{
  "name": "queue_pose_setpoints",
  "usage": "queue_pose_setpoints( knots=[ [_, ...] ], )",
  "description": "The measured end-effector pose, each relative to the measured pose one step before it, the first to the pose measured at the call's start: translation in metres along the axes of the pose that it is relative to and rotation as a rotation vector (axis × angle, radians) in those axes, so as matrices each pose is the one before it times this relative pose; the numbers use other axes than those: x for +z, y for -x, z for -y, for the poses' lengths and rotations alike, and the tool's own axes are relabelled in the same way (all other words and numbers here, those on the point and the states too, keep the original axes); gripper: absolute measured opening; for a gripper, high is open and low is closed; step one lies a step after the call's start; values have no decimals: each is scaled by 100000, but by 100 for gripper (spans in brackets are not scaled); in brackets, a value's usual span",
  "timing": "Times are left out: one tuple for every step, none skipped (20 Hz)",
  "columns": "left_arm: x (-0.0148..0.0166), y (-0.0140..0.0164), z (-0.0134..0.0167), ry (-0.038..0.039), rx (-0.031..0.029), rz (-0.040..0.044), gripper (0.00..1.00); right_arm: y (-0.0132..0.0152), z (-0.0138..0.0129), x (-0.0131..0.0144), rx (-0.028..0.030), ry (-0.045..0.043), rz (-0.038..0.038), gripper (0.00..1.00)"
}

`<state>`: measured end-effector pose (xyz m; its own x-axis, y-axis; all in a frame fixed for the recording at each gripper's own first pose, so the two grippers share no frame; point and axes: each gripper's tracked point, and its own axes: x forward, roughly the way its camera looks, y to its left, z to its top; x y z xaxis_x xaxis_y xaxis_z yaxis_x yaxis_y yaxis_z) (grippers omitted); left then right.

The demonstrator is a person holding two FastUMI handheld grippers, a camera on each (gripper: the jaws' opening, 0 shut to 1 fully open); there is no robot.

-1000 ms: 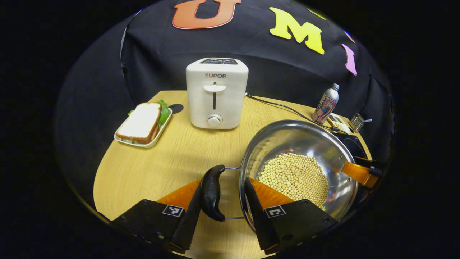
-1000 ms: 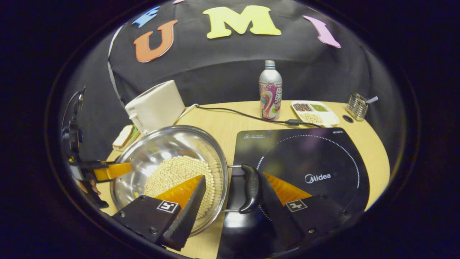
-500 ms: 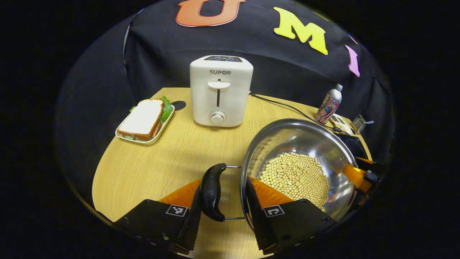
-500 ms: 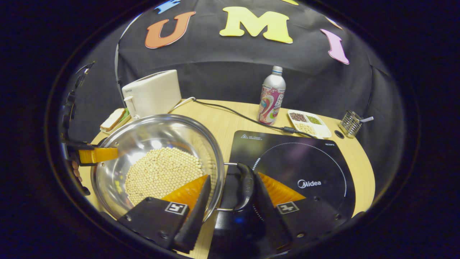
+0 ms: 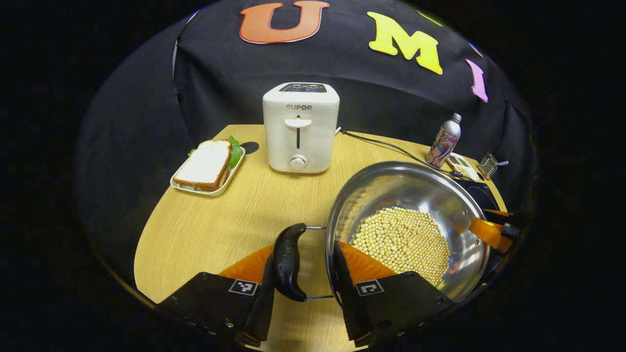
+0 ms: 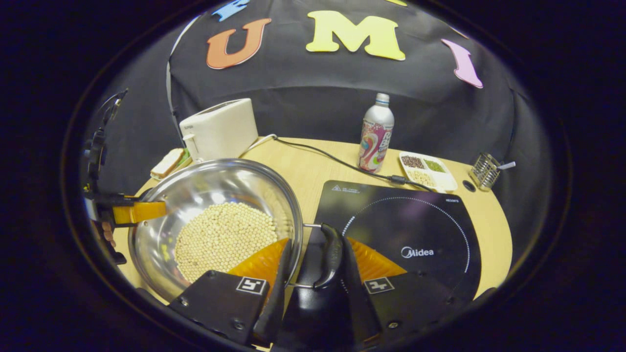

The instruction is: First push the handle of the pot to place it horizontally, then grasp the pot with both hands and set it on the induction cooktop.

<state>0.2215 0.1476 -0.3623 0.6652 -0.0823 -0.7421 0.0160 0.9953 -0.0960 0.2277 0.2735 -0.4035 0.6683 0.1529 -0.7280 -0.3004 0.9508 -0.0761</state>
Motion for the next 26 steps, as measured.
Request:
queue_pose_setpoints(
  knots=[
    [253, 720, 66, 612, 187, 764, 57, 651, -39, 622, 1215, 185, 1056, 56],
    [503, 865, 125, 384, 177, 1113, 57, 804, -52, 631, 1387, -405, 1012, 56],
    [354, 835, -9, 453, 305, 1045, 57, 808, -23, 718, 1617, 13, 1079, 56],
    [579, 795, 137, -196, 292, 1116, 57, 773, 26, 702, 1417, -188, 1030, 57],
    [628, 890, 230, -282, 406, 1245, 57, 768, 72, 707, 1437, 79, 817, 56],
    [473, 816, 186, -258, 309, 817, 57, 699, 171, 594, 1330, 165, 897, 56],
    [546, 771, 372, -436, 85, 1228, 57, 780, 184, 663, 1206, -754, 875, 56],
    [658, 768, 236, -232, -9, 1157, 57, 701, 259, 545, 1020, -591, 622, 56],
    [715, 681, 512, -107, 53, 815, 57, 864, 254, 774, 810, -795, 1144, 56],
    [693, 508, 587, 199, -254, 655, 57, 898, 425, 743, 286, -43, 1097, 58],
    [537, 446, 592, -149, -598, 686, 57, 923, 450, 878, 4, 352, 1664, 55],
    [509, 454, 833, 311, -790, 382, 57, 921, 672, 865, -226, 544, 1750, 55],
    [381, 365, 781, -137, -1068, 428, 57, 792, 692, 874, -154, 251, 1477, 55],
    [601, 393, 1035, 574, -1186, 664, 57, 759, 733, 589, -27, 570, 710, 58],
    [314, 162, 736, 138, -995, 381, 57, 729, 873, 863, -70, -54, 1134, 58],
    [512, 201, 1086, 784, -1047, 662, 57, 780, 787, 639, -419, 45, 833, 55],
    [372, 260, 1081, -347, -959, 411, 57, 774, 909, 698, -620, 24, 1150, 55],
    [437, 105, 1006, -588, -934, 608, 57, 659, 1029, 650, -819, 253, 1087, 55],
    [495, 94, 1032, -445, -880, 775, 57, 580, 1013, 443, -788, 566, 960, 55],
    [464, 155, 1050, -766, -835, 558, 57, 572, 990, 241, -788, -167, 835, 55],
    [258, -54, 718, -595, -669, 832, 57, 502, 931, 212, -633, -683, 481, 58],
    [429, -29, 1113, -719, -566, 555, 57, 405, 1056, 170, -621, -596, 465, 58],
    [334, -90, 1150, -951, -523, 404, 57, 355, 1007, 131, -673, -600, 339, 58],
    [262, -117, 949, -846, -578, 318, 57, 326, 992, -53, -698, -960, 260, 58],
    [135, -204, 875, -478, -617, 157, 57, 168, 985, -16, -723, -685, 141, 55],
    [48, -295, 902, -343, -677, -191, 57, 192, 944, -37, -724, -709, 107, 55]
  ],
)
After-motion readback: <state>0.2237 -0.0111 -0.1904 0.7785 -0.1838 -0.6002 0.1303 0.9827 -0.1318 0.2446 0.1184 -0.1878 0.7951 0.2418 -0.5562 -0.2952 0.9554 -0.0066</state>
